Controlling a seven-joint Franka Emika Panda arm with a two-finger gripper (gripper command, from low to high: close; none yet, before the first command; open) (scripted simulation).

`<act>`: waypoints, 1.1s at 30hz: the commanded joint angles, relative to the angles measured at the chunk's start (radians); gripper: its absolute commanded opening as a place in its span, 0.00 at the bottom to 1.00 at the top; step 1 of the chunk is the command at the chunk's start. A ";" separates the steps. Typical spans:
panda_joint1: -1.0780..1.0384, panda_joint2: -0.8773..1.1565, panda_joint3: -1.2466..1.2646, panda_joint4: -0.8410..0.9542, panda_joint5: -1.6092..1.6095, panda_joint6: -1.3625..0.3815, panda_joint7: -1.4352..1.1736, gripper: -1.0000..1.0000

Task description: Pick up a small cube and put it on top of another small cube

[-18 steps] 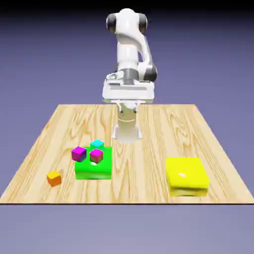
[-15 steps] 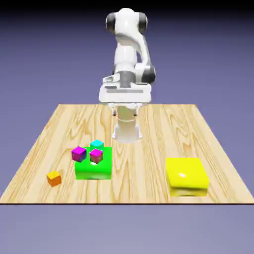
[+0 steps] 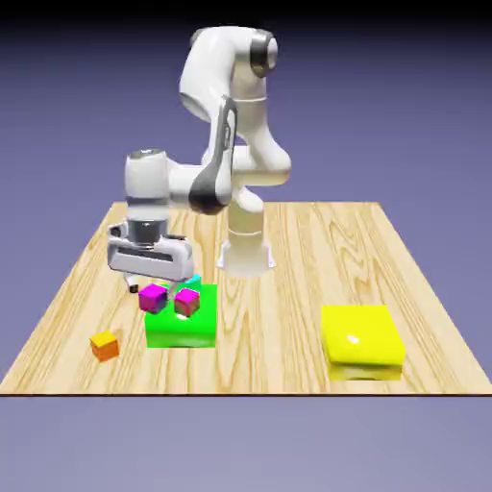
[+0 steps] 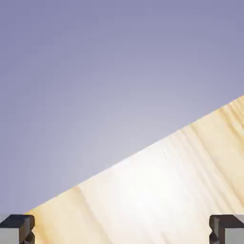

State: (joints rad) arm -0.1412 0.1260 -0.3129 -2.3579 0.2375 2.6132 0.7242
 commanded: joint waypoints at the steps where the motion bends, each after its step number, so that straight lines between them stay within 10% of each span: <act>1: -0.006 0.036 -0.016 0.024 0.012 -0.022 -0.001 0.50; 15: -0.135 0.499 -0.073 0.244 0.215 -0.091 -0.071 0.50; 16: -0.135 0.499 -0.073 0.245 0.215 -0.091 -0.071 0.00; 33: -0.082 -0.042 0.038 -0.055 -0.151 -0.237 0.170 0.00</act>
State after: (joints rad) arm -0.2211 0.0840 -0.2740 -2.4125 0.0892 2.3759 0.8925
